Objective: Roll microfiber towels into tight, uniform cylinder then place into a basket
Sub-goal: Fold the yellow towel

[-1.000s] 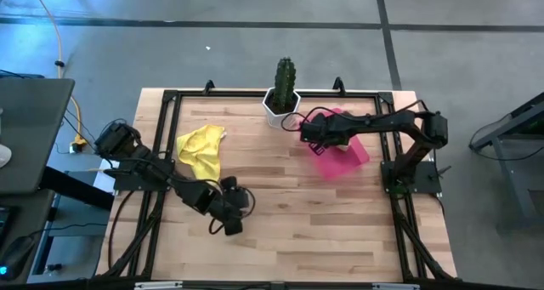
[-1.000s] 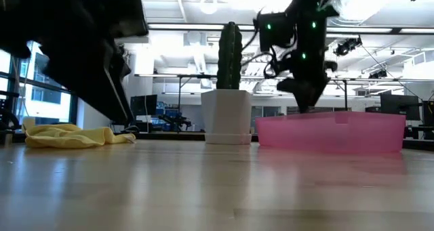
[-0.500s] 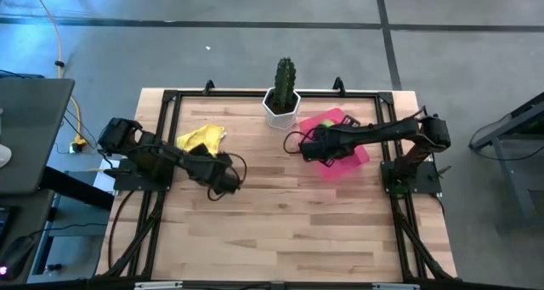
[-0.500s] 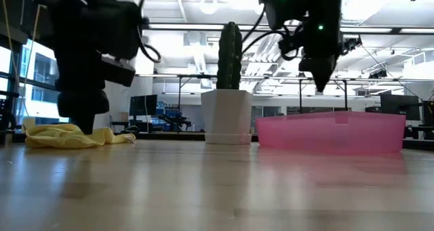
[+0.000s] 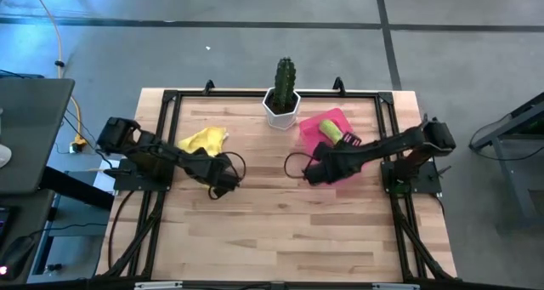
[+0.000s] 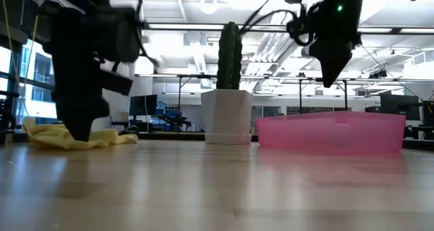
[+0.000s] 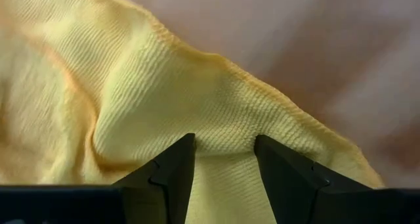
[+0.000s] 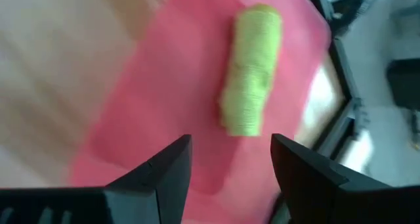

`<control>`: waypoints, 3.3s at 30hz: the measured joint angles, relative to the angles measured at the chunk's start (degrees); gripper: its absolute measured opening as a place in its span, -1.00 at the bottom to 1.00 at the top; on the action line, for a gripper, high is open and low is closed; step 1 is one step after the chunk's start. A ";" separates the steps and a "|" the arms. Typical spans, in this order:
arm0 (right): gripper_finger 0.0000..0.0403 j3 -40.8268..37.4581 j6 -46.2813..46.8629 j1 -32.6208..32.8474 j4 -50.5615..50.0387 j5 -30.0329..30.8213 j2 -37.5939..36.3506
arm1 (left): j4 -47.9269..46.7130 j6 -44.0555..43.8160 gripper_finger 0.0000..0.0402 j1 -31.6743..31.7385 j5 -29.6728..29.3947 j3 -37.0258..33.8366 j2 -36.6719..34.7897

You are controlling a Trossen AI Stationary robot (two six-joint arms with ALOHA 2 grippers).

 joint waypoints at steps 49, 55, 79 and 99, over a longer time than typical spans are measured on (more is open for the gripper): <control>-0.01 -0.07 6.19 7.95 76.51 -8.75 25.98 | 10.30 16.27 -0.21 -30.34 -5.25 11.73 -1.60; -0.01 -0.07 6.36 8.93 78.28 -9.18 26.46 | 10.51 16.25 -0.21 -30.38 -5.30 11.73 -1.60; -0.39 -0.09 -5.51 12.21 81.20 -9.60 26.72 | 10.52 16.01 -0.21 -29.94 -7.39 11.73 -0.92; -0.40 -0.07 -9.73 11.77 75.45 -15.99 24.90 | 13.63 10.26 -0.21 -15.88 -8.07 11.82 10.45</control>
